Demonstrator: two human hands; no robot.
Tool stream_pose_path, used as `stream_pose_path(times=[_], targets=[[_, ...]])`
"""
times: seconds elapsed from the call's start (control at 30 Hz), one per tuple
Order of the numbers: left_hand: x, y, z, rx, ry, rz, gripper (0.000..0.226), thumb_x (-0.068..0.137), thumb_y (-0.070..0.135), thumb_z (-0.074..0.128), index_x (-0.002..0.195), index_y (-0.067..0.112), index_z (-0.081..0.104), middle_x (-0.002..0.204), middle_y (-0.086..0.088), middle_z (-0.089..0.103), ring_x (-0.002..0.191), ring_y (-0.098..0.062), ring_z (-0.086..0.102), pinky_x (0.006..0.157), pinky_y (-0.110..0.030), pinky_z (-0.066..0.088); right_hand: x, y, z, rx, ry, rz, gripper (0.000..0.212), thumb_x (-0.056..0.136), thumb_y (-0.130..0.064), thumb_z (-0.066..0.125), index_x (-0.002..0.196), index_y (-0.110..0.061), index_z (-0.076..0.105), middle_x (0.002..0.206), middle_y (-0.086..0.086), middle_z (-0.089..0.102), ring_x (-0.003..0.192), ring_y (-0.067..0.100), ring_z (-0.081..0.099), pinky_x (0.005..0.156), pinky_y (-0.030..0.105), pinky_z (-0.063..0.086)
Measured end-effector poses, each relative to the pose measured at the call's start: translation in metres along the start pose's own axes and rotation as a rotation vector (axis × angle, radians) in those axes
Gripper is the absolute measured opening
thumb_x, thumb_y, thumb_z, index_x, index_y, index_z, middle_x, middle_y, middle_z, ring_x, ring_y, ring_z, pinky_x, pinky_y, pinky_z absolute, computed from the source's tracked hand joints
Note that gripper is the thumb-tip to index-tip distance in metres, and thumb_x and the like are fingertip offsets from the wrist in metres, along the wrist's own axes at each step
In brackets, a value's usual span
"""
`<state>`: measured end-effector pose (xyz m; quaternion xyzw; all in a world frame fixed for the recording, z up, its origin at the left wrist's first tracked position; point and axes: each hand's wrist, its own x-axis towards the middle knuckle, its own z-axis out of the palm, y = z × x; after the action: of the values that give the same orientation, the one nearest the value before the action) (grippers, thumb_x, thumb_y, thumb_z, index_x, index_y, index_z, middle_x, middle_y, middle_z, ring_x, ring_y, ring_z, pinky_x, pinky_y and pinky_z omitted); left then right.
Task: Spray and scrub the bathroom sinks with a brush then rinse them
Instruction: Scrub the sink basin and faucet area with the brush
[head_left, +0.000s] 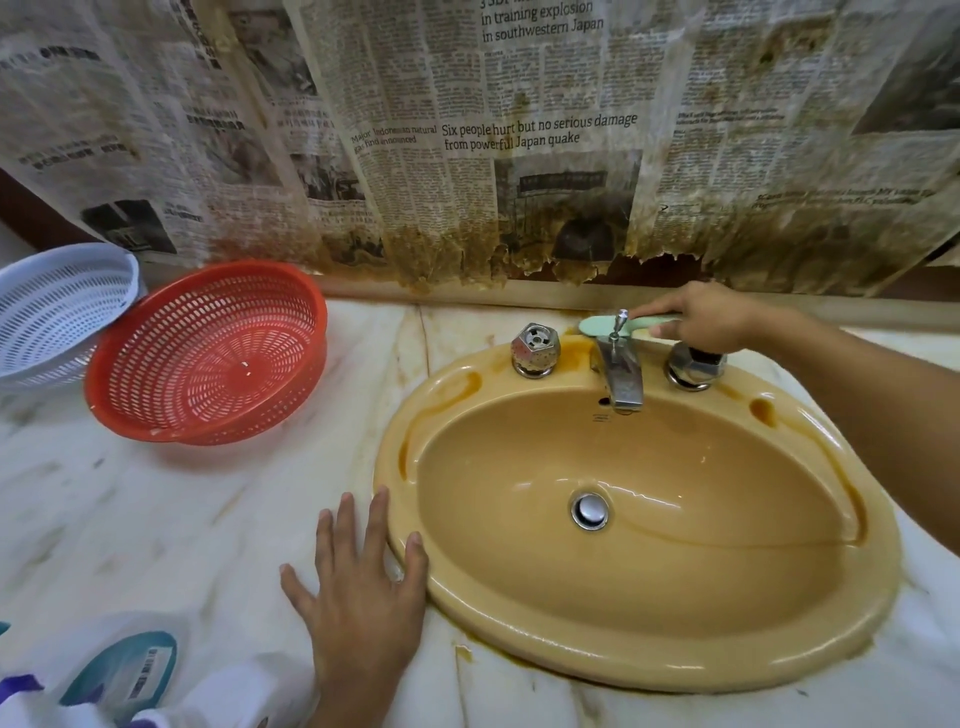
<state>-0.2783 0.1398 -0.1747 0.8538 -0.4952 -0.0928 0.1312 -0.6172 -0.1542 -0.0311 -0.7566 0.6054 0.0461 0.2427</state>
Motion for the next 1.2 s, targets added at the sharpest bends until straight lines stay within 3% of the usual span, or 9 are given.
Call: stream_pose_path(times=[0.1,0.17,0.23,0.3,0.4,0.7,0.87,1.1,1.2], targets=[[-0.001,0.000,-0.001,-0.002,0.006,0.002,0.070,0.092,0.069,0.018,0.160,0.050,0.019,0.170,0.010,0.020,0.158,-0.013,0.010,0.121,-0.065,0.005,-0.032,0.002,0.009,0.121,0.135,0.081,0.039,0.103,-0.026,0.059,0.141,-0.027,0.060,0.139,0.005,0.062,0.120,0.027,0.057,0.091,0.033,0.044],[-0.002,0.001,-0.002,-0.005,0.016,0.000,0.070,0.092,0.068,0.018,0.160,0.049,0.020,0.170,0.009,0.021,0.158,-0.014,0.011,0.121,-0.066,0.006,-0.057,0.001,0.019,0.371,0.249,0.138,0.033,0.104,-0.024,0.056,0.136,-0.025,0.065,0.111,0.003,0.069,0.091,0.023,0.061,0.072,0.033,0.047],[-0.003,0.001,-0.003,-0.003,0.024,0.007,0.071,0.092,0.068,0.018,0.160,0.049,0.021,0.169,0.008,0.022,0.158,-0.015,0.011,0.120,-0.066,0.006,-0.084,-0.006,0.034,0.799,0.265,0.207,0.030,0.104,-0.014,0.049,0.125,-0.019,0.070,0.080,0.003,0.056,0.059,0.016,0.042,0.050,0.027,0.032],[-0.003,0.001,-0.004,0.005,0.020,0.017,0.071,0.093,0.068,0.018,0.160,0.048,0.022,0.169,0.007,0.024,0.158,-0.016,0.013,0.120,-0.066,0.007,-0.109,-0.017,0.053,1.124,0.260,0.237,0.037,0.098,-0.001,0.042,0.126,-0.008,0.066,0.074,0.005,0.048,0.051,0.012,0.031,0.041,0.023,0.024],[-0.004,0.002,-0.004,0.021,0.026,0.031,0.069,0.094,0.066,0.021,0.160,0.045,0.026,0.167,0.003,0.031,0.156,-0.020,0.020,0.118,-0.069,0.011,-0.141,-0.043,0.078,1.291,0.329,0.247,0.044,0.101,0.001,0.043,0.141,-0.014,0.058,0.078,0.005,0.051,0.047,0.012,0.033,0.038,0.022,0.027],[-0.001,-0.006,-0.012,0.020,-0.045,0.072,0.072,0.092,0.072,0.016,0.160,0.049,0.022,0.167,0.005,0.030,0.156,-0.021,0.020,0.116,-0.068,0.013,-0.167,-0.128,0.122,1.403,0.491,0.278,0.047,0.106,-0.006,0.046,0.149,-0.024,0.050,0.079,0.002,0.051,0.050,0.010,0.032,0.044,0.024,0.030],[0.017,-0.008,-0.019,0.045,-0.018,0.169,0.068,0.089,0.069,0.030,0.149,0.042,0.049,0.150,-0.007,0.049,0.139,-0.031,0.040,0.106,-0.062,0.028,-0.154,-0.150,0.138,1.250,0.566,0.323,0.046,0.106,-0.013,0.048,0.148,-0.031,0.051,0.081,-0.001,0.055,0.057,0.012,0.041,0.050,0.030,0.036],[0.027,-0.017,-0.011,0.064,-0.028,0.257,0.068,0.092,0.067,0.032,0.154,0.042,0.041,0.156,-0.005,0.045,0.146,-0.031,0.035,0.111,-0.068,0.020,-0.096,-0.155,0.151,1.031,0.624,0.432,0.046,0.105,-0.018,0.049,0.151,-0.020,0.048,0.134,0.009,0.062,0.108,0.025,0.061,0.086,0.033,0.050],[0.028,-0.015,-0.009,0.067,-0.058,0.241,0.070,0.091,0.067,0.031,0.157,0.043,0.033,0.161,-0.003,0.037,0.151,-0.030,0.027,0.114,-0.071,0.015,-0.065,-0.161,0.157,1.024,0.622,0.505,0.047,0.106,-0.016,0.046,0.153,-0.017,0.046,0.135,0.010,0.058,0.111,0.026,0.058,0.088,0.033,0.049]])
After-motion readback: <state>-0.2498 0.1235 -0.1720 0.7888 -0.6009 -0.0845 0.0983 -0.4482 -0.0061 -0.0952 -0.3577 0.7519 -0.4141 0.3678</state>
